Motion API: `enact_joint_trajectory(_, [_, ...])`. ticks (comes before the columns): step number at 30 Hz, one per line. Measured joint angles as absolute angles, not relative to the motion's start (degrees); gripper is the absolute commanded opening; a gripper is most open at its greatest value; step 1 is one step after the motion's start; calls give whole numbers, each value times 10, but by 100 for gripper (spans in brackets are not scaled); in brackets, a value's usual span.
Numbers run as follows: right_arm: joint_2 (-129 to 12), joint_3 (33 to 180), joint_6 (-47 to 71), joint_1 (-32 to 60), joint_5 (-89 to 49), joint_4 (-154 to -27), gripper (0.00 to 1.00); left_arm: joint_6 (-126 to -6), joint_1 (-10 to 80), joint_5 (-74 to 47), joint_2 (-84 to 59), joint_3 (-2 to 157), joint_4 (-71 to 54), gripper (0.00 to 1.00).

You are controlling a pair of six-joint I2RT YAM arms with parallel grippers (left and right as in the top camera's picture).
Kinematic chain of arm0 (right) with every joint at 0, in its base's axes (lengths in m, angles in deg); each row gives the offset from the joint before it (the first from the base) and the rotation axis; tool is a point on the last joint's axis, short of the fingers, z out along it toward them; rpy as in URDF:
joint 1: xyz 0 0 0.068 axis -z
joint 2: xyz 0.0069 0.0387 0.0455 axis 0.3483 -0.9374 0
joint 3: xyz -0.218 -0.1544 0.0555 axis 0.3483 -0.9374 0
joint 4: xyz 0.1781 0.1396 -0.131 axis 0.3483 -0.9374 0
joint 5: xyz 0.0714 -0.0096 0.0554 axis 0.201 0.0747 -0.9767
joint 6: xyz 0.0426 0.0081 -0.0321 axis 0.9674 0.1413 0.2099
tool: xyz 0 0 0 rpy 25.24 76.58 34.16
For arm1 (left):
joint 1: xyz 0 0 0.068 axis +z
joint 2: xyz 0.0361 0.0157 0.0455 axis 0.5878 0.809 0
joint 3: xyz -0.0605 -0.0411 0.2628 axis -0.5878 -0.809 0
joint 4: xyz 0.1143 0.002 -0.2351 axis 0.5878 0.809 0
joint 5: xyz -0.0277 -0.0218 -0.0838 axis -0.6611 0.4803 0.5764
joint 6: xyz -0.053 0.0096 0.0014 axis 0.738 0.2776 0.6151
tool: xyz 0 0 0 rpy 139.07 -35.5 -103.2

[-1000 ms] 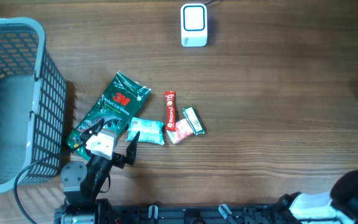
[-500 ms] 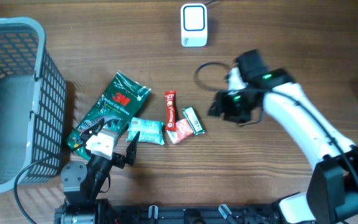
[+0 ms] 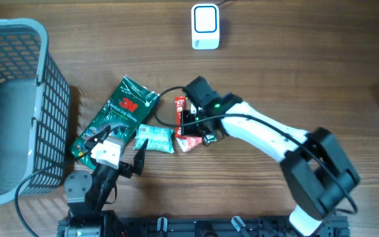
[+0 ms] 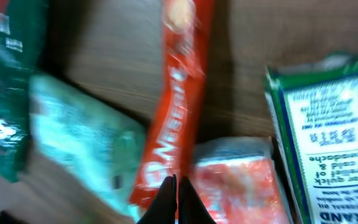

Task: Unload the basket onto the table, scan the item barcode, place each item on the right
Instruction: 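Move the right gripper to the red Kleenex tissue pack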

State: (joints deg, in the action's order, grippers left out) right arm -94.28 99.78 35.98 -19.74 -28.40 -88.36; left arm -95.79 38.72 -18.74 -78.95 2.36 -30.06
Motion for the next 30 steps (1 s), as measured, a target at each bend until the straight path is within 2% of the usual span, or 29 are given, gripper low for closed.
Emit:
enact_joint_trajectory(2, [-952,998,362,-197,-282,-898,10,-958,387,-188,-789,24,-301,100])
enact_joint_trajectory(3, [-953,998,362,-197,-282,-904,19,-958,387,-188,-789,24,-301,100])
enact_joint_trajectory(4, [-953,998,357,-197,-282,-904,42,-958,387,-188,-789,24,-301,100])
enact_joint_trajectory(5, [-953,998,345,-197,-282,-905,60,-958,387,-188,-789,24,-301,100])
enact_joint_trajectory(7, [-953,998,305,-197,-284,-908,75,-958,387,-188,-789,24,-301,100])
enact_joint_trajectory(9, [-953,998,248,-197,-292,-915,83,-958,387,-187,-789,24,-301,100])
enact_joint_trajectory(14, [-952,1001,146,-199,-301,-927,82,-958,387,-188,-789,24,-301,100])
enact_joint_trajectory(16, [-952,1001,132,-199,-309,-928,76,-958,387,-188,-789,24,-301,100])
enact_joint_trajectory(17, [-952,1001,129,-198,-316,-928,69,-958,387,-187,-789,24,-301,100])
enact_joint_trajectory(19, [-952,1001,143,-197,-355,-925,67,-958,387,-188,-789,24,-301,100])
enact_joint_trajectory(26, [-952,1001,412,-197,-388,-934,65,-958,387,-187,-789,24,-301,100])
enact_joint_trajectory(30, [-952,1003,445,-197,-390,-947,65,-958,387,-188,-789,24,-301,100])
